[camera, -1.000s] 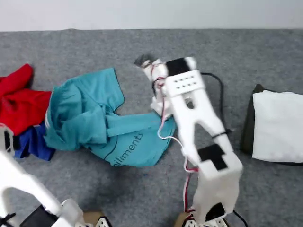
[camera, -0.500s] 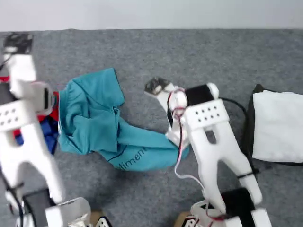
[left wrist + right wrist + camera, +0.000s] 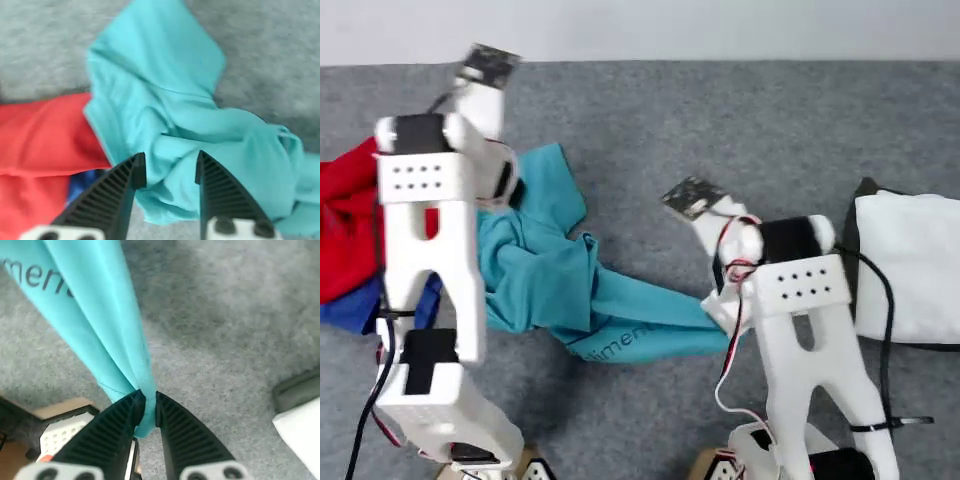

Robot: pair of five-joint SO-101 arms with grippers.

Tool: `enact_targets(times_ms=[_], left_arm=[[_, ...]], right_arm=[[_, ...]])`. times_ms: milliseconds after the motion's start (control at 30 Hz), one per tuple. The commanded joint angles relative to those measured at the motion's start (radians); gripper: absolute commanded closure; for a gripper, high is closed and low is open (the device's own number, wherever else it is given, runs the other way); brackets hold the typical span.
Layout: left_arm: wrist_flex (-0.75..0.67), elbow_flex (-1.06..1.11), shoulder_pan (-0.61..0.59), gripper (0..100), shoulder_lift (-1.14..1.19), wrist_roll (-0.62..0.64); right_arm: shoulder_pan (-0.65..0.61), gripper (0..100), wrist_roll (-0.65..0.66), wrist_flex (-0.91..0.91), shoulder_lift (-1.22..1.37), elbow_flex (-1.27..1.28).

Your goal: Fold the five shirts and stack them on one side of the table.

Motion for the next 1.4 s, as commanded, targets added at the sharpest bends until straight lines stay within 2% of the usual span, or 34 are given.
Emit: enact_targets(times_ms=[0,200,367,500,833,933,1067,1200,1367], left_arm=[[0.031,0.130,0.101,83,-0.110,-0.046],[0.023,0.389,0.282,83,-0.255,-0.061],[-0.026,0.498,0.396,83,-0.253,-0.061],[-0.101,0.561,0.411,83,-0.198,-0.060],[-0.255,0.564,0.404,83,0.037,-0.057],[-0.281,0.558,0.367,85,0.071,-0.057],[-0.250,0.475,0.221,98,0.034,-0.071],[-0.140,0.349,0.095,99,-0.017,-0.184],[-0.046,0.205,0.021,99,-0.043,-0.226]], right_arm=[[0.061,98.8,0.009,-0.051,-0.004,-0.003],[0.099,98.8,0.003,-0.131,0.094,-0.006],[0.102,98.8,0.002,-0.156,0.159,-0.008],[0.101,98.8,0.002,-0.156,0.174,-0.008],[0.102,98.8,0.002,-0.153,0.171,-0.008],[0.105,98.8,0.003,-0.147,0.171,-0.008],[0.180,98.8,0.008,-0.154,0.174,-0.020],[0.277,98.8,0.011,-0.166,0.182,-0.069],[0.314,98.8,0.072,-0.186,0.182,-0.089]])
